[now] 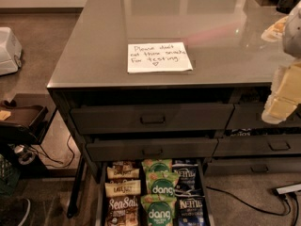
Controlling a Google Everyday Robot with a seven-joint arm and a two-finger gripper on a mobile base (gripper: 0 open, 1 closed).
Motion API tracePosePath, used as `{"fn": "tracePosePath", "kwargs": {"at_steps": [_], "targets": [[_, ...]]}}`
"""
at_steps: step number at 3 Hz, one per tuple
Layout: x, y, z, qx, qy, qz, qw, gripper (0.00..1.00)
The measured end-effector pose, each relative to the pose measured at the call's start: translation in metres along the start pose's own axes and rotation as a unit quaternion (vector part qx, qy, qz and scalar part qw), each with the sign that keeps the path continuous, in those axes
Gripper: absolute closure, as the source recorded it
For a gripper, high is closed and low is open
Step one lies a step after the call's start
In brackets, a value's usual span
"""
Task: Pick blue chip bag from bottom drawer and place on counter
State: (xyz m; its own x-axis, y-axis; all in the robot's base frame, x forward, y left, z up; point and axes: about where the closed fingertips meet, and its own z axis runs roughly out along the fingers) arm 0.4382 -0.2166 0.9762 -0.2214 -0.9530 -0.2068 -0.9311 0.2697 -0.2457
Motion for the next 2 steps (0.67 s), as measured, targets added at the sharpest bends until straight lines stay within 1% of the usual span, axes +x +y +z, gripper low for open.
{"fn": "tracePosePath", "kwargs": {"at_steps": [1,2], "targets": [[0.0,0.0,0.0,0.0,0.0,0.0,1.0,0.0],[0.0,0.011,0.022,0.0,-0.027,-0.001,0.9996,0.0]]}}
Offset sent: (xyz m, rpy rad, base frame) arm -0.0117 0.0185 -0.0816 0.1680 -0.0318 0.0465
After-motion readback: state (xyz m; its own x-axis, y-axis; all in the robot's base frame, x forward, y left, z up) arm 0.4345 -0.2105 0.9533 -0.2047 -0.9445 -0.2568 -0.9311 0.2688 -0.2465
